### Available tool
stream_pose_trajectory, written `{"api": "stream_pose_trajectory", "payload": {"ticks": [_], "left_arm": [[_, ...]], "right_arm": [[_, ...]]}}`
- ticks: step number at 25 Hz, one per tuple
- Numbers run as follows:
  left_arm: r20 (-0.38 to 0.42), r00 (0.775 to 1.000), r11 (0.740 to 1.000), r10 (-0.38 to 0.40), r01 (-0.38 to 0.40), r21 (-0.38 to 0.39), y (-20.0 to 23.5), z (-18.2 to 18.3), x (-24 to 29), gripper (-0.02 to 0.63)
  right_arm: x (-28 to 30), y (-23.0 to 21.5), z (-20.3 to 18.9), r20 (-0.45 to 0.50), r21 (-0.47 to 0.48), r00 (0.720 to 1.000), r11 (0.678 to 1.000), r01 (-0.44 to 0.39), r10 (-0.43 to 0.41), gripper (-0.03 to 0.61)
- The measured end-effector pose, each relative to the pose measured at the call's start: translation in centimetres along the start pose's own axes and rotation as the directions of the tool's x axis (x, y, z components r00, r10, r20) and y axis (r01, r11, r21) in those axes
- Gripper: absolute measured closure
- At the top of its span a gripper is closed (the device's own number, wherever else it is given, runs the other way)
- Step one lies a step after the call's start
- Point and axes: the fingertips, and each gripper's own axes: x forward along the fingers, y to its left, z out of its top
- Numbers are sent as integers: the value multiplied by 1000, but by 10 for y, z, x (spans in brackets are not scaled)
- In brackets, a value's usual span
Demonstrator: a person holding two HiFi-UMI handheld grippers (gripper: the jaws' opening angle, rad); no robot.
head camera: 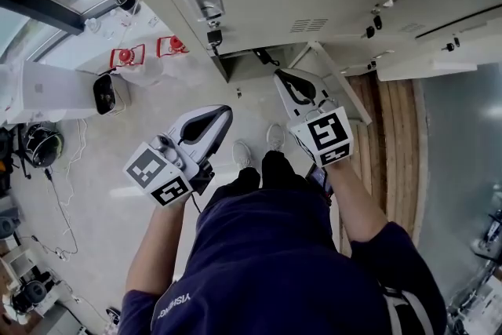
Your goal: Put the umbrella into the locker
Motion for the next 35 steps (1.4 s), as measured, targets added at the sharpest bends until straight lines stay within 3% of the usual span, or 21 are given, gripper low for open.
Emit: {"api": "stream_pose_trajectory", "payload": {"ticks": [8, 24, 35], "left_arm": [[40, 999, 1000, -5, 4, 9, -8, 10, -12, 612], [43, 999, 1000, 8, -9, 22, -9, 16, -17, 612], [29, 1000, 1000, 9, -10, 23, -5, 13, -18, 612]], "right_arm": [[-26, 18, 43, 80, 58, 995, 996, -69, 64, 572], [-26, 46, 42, 87, 88, 987, 986, -141, 133, 572], [-21, 45, 35, 70, 97, 988, 985, -142, 135, 572]]}}
